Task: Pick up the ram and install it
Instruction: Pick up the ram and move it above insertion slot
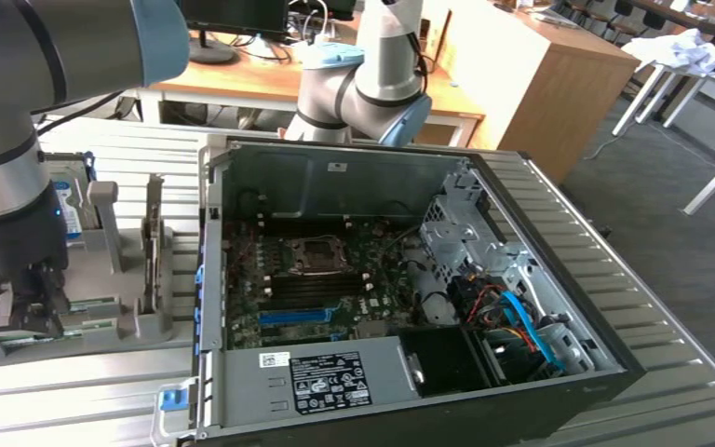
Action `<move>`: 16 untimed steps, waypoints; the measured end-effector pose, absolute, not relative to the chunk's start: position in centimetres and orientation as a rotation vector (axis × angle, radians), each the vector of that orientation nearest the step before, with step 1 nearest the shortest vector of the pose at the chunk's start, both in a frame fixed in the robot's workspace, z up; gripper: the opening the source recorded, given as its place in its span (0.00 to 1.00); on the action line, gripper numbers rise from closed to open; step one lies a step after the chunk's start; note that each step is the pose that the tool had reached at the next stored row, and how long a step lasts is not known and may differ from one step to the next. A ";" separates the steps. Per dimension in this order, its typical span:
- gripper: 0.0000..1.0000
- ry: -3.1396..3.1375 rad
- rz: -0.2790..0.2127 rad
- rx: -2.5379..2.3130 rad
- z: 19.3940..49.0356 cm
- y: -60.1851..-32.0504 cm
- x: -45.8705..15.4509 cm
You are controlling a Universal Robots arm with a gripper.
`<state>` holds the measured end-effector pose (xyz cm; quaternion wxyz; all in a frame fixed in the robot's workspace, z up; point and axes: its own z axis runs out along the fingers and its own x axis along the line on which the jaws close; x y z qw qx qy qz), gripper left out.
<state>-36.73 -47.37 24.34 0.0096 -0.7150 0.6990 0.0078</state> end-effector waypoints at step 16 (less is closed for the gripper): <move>0.36 2.180 0.024 -2.235 23.9 -46.4 -36.8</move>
